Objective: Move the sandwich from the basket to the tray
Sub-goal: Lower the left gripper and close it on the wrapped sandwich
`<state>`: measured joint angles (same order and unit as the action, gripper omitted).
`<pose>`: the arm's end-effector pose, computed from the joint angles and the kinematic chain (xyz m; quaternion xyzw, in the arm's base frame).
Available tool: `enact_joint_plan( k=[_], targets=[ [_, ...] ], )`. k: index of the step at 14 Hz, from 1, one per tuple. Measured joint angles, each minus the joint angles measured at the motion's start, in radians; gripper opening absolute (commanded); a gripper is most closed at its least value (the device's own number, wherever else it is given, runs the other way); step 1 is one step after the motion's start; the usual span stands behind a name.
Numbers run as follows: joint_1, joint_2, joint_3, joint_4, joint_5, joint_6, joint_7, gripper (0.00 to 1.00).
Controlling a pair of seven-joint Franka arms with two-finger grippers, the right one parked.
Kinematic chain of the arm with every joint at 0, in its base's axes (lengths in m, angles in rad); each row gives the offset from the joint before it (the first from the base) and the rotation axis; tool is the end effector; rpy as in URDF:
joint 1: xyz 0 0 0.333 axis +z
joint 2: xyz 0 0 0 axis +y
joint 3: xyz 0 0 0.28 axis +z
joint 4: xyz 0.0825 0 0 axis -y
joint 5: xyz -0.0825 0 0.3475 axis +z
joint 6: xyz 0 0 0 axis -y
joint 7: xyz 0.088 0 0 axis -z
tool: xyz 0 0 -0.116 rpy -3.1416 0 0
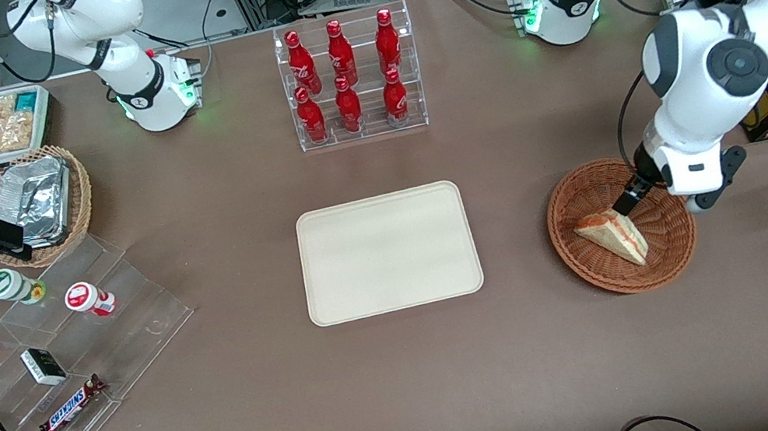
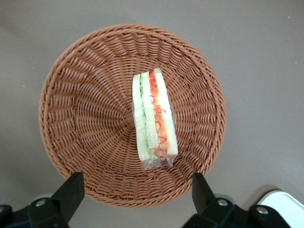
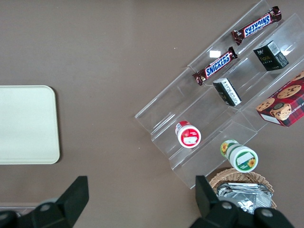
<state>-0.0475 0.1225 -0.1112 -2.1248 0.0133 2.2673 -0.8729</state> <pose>0.5225 -0.0827 0.3338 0.9382 0.3460 0.0082 0.0066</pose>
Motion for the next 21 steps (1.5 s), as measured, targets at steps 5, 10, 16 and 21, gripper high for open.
enact_joint_plan(
  k=[5,10,16,21],
  targets=[
    [0.0,0.033,-0.003,-0.049,0.0,0.116,-0.016,1.0],
    [0.0,0.084,-0.02,-0.058,0.0,0.191,-0.037,1.0],
    [0.0,0.128,-0.022,-0.059,0.0,0.217,-0.042,1.0],
    [0.002,0.187,-0.017,-0.057,0.038,0.279,-0.042,0.97]
  ],
)
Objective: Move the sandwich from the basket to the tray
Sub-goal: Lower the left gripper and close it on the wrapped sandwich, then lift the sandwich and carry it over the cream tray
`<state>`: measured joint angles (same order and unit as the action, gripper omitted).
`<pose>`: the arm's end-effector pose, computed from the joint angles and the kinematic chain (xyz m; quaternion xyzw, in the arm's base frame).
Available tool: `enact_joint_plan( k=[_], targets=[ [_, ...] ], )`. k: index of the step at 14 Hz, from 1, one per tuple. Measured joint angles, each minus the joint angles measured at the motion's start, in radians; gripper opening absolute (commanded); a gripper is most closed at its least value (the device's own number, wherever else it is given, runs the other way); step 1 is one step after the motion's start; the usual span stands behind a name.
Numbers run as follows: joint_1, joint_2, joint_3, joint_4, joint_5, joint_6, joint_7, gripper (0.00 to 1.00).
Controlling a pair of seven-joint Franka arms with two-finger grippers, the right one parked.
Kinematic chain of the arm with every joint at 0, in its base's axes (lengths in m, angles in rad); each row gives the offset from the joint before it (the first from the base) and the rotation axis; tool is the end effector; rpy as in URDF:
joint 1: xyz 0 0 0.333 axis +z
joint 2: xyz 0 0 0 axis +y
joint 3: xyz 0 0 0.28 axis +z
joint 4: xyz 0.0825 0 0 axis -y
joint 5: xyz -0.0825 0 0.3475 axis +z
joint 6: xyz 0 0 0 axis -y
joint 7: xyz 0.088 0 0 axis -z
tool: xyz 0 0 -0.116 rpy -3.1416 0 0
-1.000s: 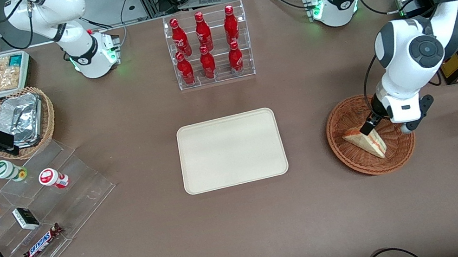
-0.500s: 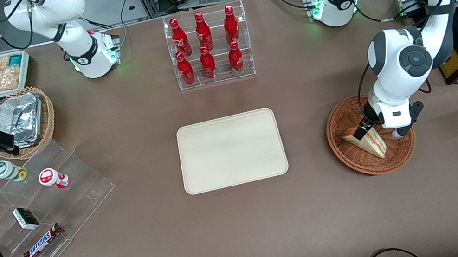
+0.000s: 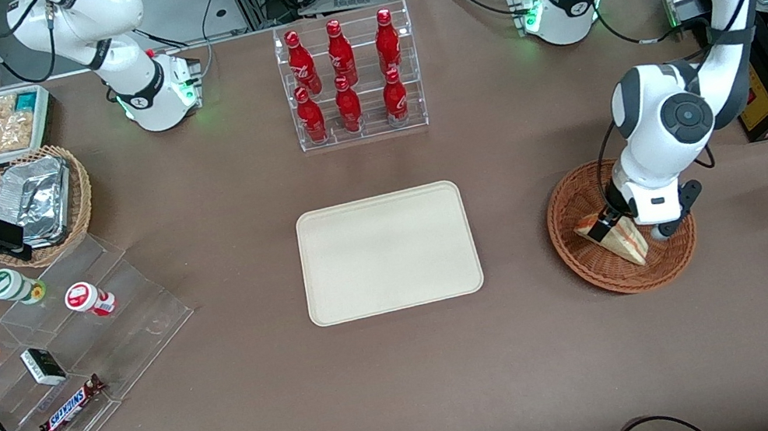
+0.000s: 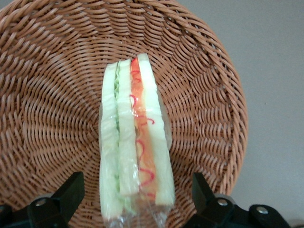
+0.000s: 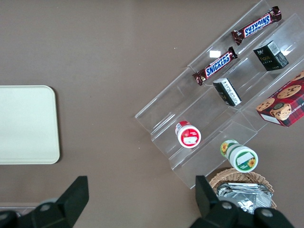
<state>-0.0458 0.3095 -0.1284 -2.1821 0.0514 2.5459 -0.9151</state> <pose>0.5260 -0.0935 0.2382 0.9379 0.3457 0.0223 0.0187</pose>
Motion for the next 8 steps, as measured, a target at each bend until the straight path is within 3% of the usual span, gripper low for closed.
enact_joint_plan(
  k=[1,2,3,4,8],
  targets=[
    [0.001,0.013,0.002,0.004,0.008,0.011,0.0,0.83],
    [0.001,0.025,0.004,0.01,0.011,0.014,0.0,0.56],
    [0.001,0.033,0.007,0.018,0.012,0.015,0.0,0.37],
    [0.002,0.037,0.008,0.024,0.013,0.015,0.0,0.25],
    [0.002,0.036,0.009,0.037,0.014,0.006,0.0,0.23]
  ],
)
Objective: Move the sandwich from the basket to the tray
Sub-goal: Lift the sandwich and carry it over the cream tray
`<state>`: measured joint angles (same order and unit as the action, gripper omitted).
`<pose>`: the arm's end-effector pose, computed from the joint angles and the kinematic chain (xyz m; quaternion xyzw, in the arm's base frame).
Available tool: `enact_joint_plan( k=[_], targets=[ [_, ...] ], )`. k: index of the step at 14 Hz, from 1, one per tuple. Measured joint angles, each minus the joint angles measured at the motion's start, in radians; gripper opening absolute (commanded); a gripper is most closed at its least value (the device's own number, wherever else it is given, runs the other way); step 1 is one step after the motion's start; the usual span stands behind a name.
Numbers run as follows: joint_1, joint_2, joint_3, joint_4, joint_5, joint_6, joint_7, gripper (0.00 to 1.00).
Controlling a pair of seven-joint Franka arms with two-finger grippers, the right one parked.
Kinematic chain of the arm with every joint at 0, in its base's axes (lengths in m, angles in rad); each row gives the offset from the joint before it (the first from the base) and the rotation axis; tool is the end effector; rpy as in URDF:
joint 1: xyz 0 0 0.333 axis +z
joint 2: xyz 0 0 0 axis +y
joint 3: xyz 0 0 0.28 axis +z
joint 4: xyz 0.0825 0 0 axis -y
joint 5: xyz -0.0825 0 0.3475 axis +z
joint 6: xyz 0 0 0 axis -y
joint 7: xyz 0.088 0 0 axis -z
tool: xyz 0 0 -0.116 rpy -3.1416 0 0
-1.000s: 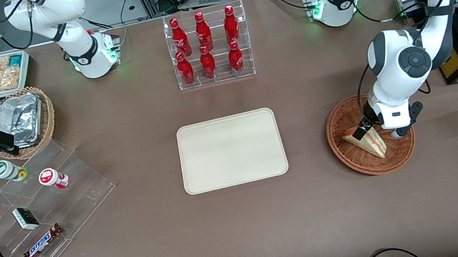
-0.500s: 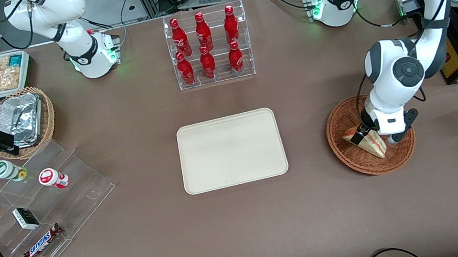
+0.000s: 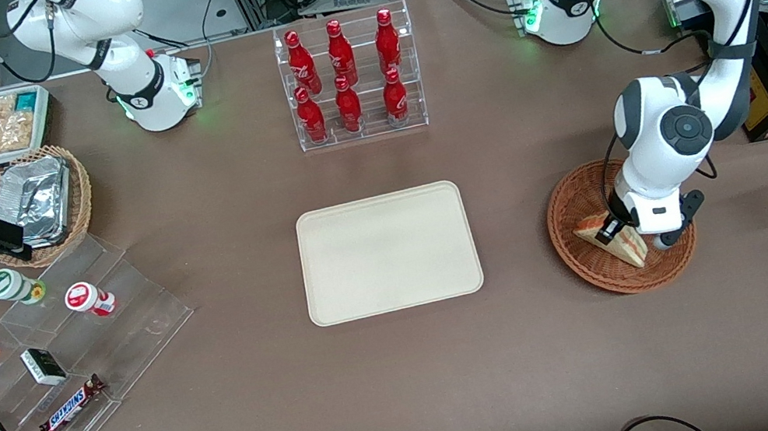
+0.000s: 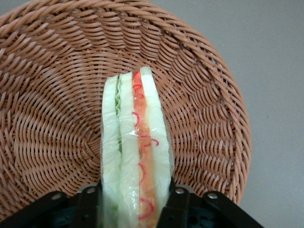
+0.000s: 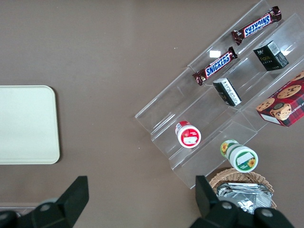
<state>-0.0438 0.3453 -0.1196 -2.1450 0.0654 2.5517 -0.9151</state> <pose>0.5365 -0.0893 0.2331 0.9377 0.3459 0.0272 0.0175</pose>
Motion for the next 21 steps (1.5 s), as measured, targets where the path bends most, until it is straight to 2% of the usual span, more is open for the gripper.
enact_joint_plan(
  k=[2,4,7,9,15,21],
  targets=[
    [-0.001,-0.016,0.0,0.024,0.004,-0.078,0.0,0.23],
    [-0.002,-0.049,-0.005,0.086,0.009,-0.228,0.0,0.24],
    [-0.026,-0.08,-0.021,0.261,0.01,-0.492,-0.007,0.24],
    [-0.079,-0.078,-0.026,0.363,0.01,-0.592,-0.018,0.24],
    [-0.333,-0.025,-0.033,0.459,0.011,-0.619,-0.041,0.24],
    [-0.531,0.164,-0.033,0.641,0.024,-0.616,-0.044,0.24]
  ],
)
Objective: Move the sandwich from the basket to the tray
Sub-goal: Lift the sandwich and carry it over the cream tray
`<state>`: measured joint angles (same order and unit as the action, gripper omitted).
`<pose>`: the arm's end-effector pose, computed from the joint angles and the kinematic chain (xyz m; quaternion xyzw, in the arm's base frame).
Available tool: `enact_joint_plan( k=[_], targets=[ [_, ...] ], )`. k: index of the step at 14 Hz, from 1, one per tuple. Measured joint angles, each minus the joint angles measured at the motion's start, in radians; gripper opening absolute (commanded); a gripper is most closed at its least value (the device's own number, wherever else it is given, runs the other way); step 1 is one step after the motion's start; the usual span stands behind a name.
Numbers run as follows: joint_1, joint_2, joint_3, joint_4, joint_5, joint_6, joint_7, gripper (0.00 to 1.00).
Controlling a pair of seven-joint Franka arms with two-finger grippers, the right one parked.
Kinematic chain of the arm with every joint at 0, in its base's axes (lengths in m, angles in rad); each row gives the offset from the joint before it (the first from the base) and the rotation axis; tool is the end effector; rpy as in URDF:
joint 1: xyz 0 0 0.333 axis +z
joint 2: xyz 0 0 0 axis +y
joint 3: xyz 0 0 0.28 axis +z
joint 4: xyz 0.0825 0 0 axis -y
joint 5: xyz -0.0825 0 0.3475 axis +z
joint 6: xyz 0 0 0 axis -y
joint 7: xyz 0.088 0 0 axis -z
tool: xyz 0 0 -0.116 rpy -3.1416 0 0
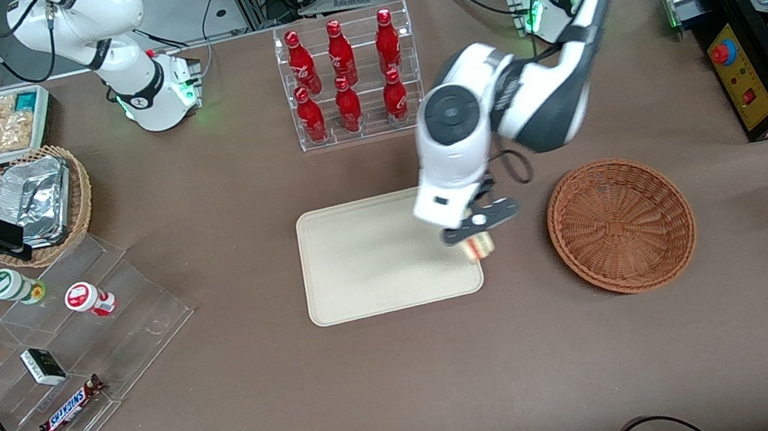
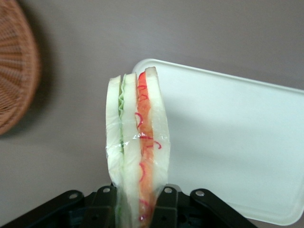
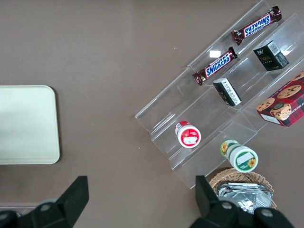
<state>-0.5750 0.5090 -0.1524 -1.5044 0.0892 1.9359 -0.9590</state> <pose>0.4885 -0.4084 0.3434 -0.9937 -0.1063 0.0209 0.0291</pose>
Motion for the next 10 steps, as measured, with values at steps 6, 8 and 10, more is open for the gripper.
enact_joint_plan(
  k=[6,8,10],
  targets=[
    [-0.121,0.197,0.001,0.135,0.058,0.119,0.002,0.24],
    [-0.137,0.228,0.0,0.136,0.09,0.129,0.011,0.22],
    [-0.16,0.259,0.0,0.136,0.115,0.151,0.025,0.21]
  ],
)
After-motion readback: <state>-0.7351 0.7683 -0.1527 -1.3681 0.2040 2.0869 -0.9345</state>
